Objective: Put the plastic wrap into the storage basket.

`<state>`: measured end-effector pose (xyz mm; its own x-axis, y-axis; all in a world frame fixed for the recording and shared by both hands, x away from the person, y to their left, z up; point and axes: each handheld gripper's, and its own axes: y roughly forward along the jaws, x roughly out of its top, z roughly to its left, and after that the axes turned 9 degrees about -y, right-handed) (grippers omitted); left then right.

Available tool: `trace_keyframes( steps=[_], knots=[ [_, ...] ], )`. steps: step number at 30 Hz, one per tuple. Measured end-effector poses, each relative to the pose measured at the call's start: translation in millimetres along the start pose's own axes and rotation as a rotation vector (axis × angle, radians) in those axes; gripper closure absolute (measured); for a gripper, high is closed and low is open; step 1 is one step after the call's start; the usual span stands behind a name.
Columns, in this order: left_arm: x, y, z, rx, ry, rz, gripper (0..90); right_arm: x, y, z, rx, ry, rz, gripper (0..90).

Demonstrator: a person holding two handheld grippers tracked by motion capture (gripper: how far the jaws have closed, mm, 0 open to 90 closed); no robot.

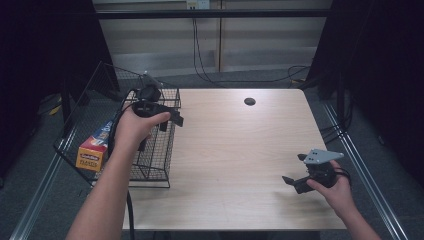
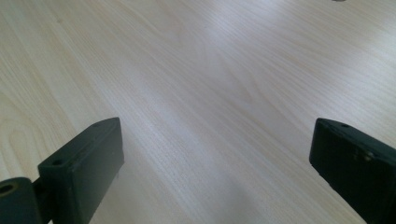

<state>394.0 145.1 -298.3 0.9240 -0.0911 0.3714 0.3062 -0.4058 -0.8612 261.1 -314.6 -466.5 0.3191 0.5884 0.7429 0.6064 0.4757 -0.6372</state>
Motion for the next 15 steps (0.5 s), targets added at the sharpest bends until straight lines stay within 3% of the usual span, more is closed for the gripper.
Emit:
trace_keyframes(
  steps=[15],
  knots=[
    [-20.7, 33.3, -16.9, -0.053, 0.074, -0.001, 17.7, 0.4, 0.4, 0.9, 0.003, -0.002, 0.004, 2.9]
  ],
)
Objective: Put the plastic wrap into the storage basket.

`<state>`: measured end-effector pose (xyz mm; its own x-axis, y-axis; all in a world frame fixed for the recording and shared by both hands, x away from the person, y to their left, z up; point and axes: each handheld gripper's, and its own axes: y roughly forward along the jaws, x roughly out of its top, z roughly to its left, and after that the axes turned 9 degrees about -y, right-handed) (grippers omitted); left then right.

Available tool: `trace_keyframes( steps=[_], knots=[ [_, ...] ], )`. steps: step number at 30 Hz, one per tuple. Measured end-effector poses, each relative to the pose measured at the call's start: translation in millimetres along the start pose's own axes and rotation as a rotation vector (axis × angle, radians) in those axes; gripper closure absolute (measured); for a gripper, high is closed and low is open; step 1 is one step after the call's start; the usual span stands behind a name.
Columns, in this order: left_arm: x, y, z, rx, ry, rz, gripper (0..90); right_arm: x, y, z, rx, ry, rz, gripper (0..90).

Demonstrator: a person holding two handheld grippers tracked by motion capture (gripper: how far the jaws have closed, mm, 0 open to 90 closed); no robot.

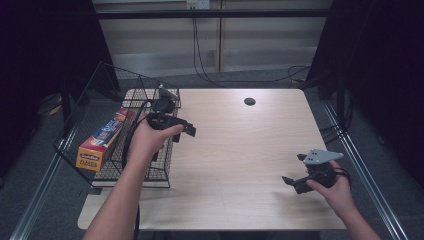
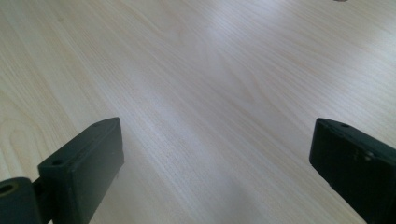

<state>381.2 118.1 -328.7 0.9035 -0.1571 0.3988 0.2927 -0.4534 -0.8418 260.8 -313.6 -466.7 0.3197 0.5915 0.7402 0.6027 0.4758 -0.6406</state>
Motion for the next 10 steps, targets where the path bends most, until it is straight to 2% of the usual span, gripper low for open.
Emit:
trace_keyframes(
  steps=[7, 9, 10],
  knots=[
    [-5.3, 12.4, -5.7, -0.020, 0.038, 0.000, 16.2, -0.3, 0.1, -0.2, 0.002, -0.002, -0.002, 2.9],
    [-6.8, 15.3, -7.8, -0.016, 0.034, -0.008, 15.9, -0.8, 0.2, -0.3, 0.001, 0.002, 0.000, 2.9],
    [-7.0, 16.4, -7.7, -0.020, 0.050, -0.003, 15.6, -1.2, 0.3, -0.3, 0.001, 0.005, 0.000, 2.9]
  ],
)
